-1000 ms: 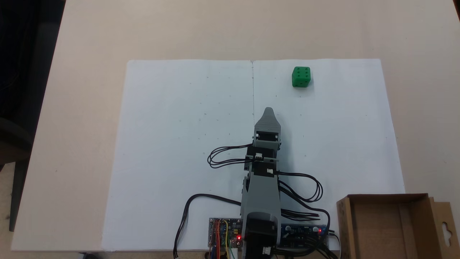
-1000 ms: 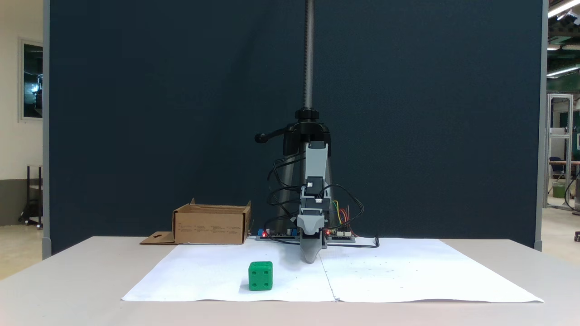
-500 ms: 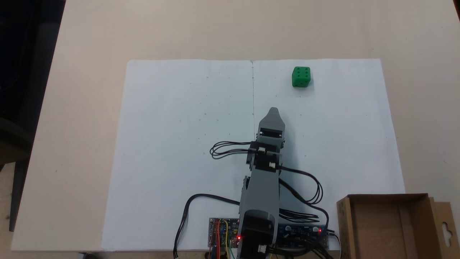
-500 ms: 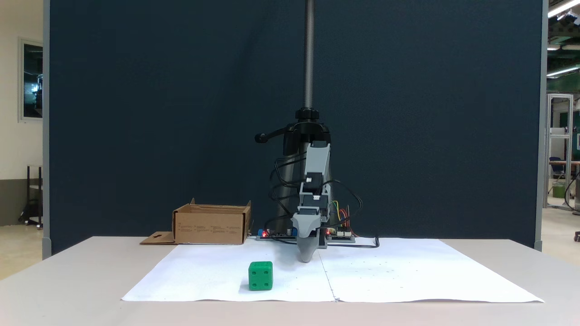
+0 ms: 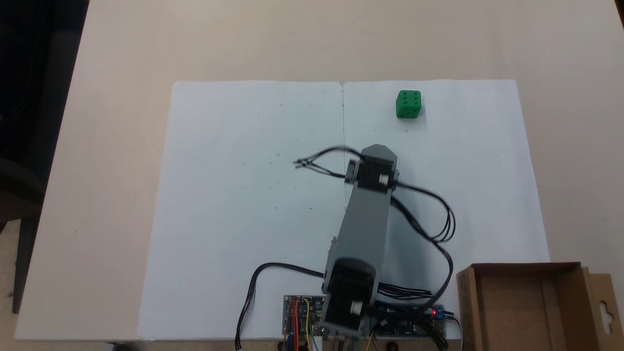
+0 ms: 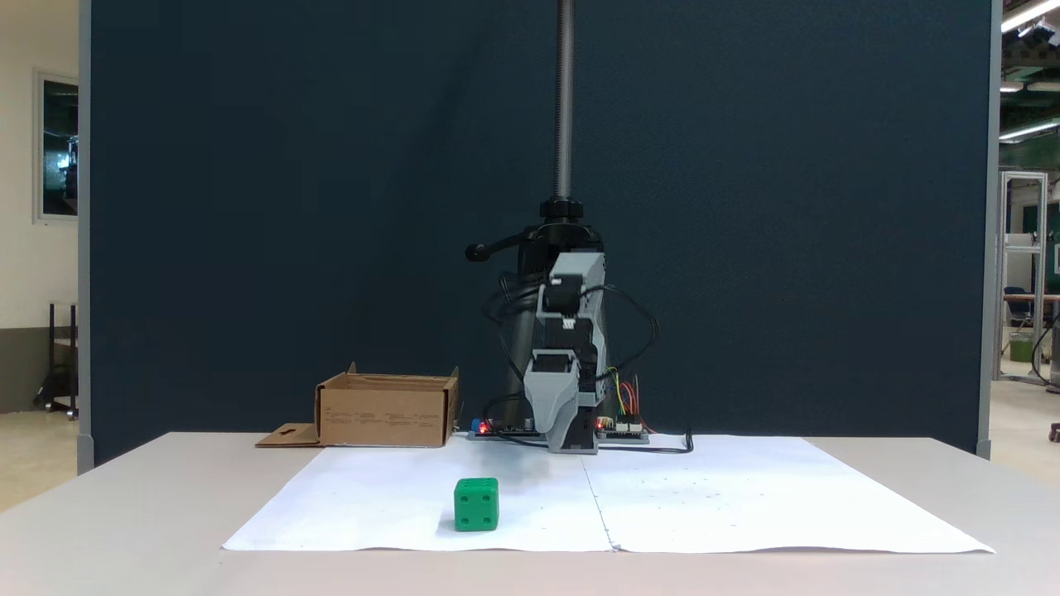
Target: Grasp a green dice and put it in the bin.
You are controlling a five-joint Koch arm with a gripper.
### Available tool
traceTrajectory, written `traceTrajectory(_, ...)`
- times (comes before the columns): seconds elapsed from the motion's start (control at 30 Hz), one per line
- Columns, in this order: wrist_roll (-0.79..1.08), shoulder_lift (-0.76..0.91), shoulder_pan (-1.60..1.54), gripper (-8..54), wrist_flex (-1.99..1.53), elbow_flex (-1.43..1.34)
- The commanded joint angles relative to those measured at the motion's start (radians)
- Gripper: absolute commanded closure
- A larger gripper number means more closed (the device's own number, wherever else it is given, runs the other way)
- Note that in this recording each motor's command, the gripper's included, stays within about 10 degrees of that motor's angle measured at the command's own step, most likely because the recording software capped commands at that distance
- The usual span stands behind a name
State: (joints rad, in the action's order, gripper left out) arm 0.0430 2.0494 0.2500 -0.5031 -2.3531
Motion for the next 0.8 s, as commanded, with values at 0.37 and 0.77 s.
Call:
traceTrajectory(0.37, 0.163, -0.356, 0.031, 2.1, -0.417, 0.568)
traceTrajectory(0.77, 0.293, -0.603, 0.032, 2.2, -0.437, 0.893)
